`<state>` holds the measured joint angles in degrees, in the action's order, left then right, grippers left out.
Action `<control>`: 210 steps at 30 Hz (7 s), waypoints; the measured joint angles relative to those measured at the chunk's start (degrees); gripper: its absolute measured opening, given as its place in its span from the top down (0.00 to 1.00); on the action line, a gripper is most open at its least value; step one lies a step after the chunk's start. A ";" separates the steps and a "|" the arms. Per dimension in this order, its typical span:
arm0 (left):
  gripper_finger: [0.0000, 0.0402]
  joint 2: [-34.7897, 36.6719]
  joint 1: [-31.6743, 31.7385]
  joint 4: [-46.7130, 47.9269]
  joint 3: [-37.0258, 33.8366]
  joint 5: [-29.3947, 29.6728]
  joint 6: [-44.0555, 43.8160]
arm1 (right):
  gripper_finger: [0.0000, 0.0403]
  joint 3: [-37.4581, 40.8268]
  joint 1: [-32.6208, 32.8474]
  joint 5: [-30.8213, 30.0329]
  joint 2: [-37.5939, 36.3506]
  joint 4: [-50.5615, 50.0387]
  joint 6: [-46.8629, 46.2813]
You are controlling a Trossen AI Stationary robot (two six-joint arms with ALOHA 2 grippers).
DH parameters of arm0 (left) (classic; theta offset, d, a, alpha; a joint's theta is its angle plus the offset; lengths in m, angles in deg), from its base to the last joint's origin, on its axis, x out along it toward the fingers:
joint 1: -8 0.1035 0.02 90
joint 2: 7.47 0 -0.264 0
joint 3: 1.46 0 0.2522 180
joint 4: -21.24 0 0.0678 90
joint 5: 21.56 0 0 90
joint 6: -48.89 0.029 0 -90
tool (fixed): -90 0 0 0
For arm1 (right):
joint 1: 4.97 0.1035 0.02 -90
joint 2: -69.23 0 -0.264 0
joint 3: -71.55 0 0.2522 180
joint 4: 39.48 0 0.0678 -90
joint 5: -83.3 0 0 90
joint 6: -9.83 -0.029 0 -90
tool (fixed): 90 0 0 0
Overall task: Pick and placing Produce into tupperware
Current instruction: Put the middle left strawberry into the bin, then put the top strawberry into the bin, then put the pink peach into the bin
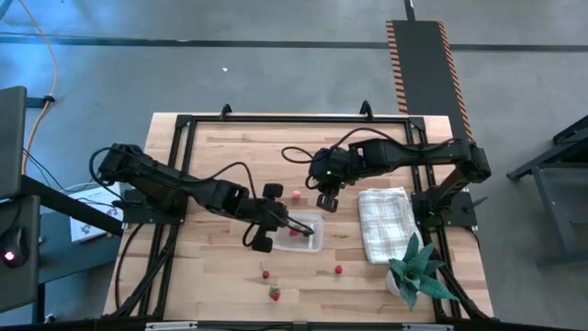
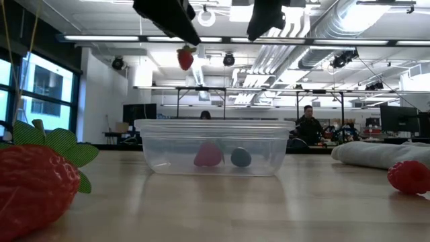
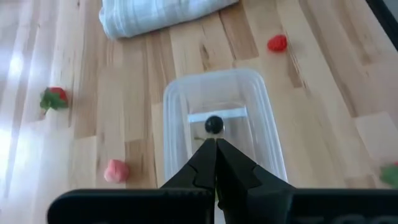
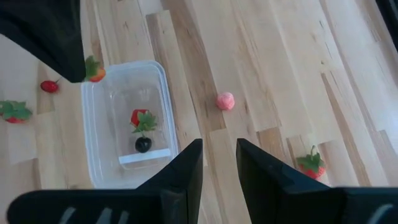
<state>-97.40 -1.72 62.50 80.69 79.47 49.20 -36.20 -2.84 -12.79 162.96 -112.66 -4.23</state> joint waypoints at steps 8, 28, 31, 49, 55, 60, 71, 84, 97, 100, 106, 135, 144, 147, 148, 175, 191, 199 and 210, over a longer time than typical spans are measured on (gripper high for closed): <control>1.00 -7.54 0.00 -1.92 -0.14 -1.20 -0.72 | 0.78 0.00 0.00 -4.51 -6.98 -0.68 -2.15; 0.79 -11.45 0.74 -3.42 -0.10 -0.59 0.54 | 0.78 0.00 0.00 -5.86 -12.08 -2.62 -2.43; 0.71 -10.88 0.80 0.20 0.84 0.81 -2.05 | 0.78 0.00 0.00 -6.41 -12.08 -2.95 -2.41; 0.44 1.70 13.55 35.80 13.02 13.17 -21.65 | 0.74 -0.05 -9.50 -7.63 -3.47 -10.80 -0.96; 0.44 7.77 14.20 38.92 12.99 15.70 -23.65 | 0.64 -0.04 -14.32 -4.11 6.11 -8.48 6.38; 0.44 9.83 14.22 41.60 12.99 16.64 -25.10 | 0.57 -0.02 -17.97 -2.91 13.46 -8.44 10.79; 0.44 10.34 14.21 43.92 12.97 16.46 -26.05 | 0.54 0.00 -23.60 6.05 21.90 -4.14 18.07; 0.44 10.34 14.21 42.99 12.97 16.61 -26.57 | 0.54 0.10 -25.42 7.43 22.74 -3.37 21.44; 0.44 10.34 14.21 42.84 12.97 16.65 -27.76 | 0.54 9.51 -25.38 7.43 22.74 4.60 21.64; 0.44 10.34 14.21 42.83 12.97 16.65 -27.78 | 0.54 9.86 -25.38 7.43 22.74 6.30 21.66; 0.44 10.34 14.21 42.83 12.97 16.65 -27.86 | 0.54 9.86 -25.38 7.43 22.74 7.80 22.09; 0.44 10.32 14.21 42.42 12.97 16.65 -28.26 | 0.72 9.86 -25.38 8.24 25.21 9.15 20.32; 0.44 10.32 14.21 42.42 12.97 16.65 -28.28 | 0.98 9.86 -25.16 8.65 24.95 8.71 18.77; 0.44 10.32 14.19 42.44 12.97 16.65 -28.23 | 0.99 9.86 -24.13 11.24 23.14 8.32 16.30; 0.44 10.32 14.21 42.44 12.97 16.67 -28.18 | 0.99 9.86 -23.49 12.00 22.15 8.17 15.80; 0.44 10.27 14.21 42.66 12.95 18.62 -27.16 | 1.00 9.77 3.62 12.65 9.02 24.94 -5.07; 0.44 10.27 14.21 42.61 12.93 18.15 -24.89 | 1.00 9.84 7.81 12.33 17.47 26.57 -8.20; 0.44 10.27 14.21 42.61 12.93 18.14 -24.78 | 0.86 9.84 7.58 12.28 17.47 25.11 -8.16; 0.44 9.94 14.21 40.26 12.93 17.93 -24.78 | 0.66 7.19 6.83 7.93 15.61 19.29 -7.96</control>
<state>-87.47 12.49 102.76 93.62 97.39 24.42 -29.01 3.99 -4.85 178.57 -93.36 -12.19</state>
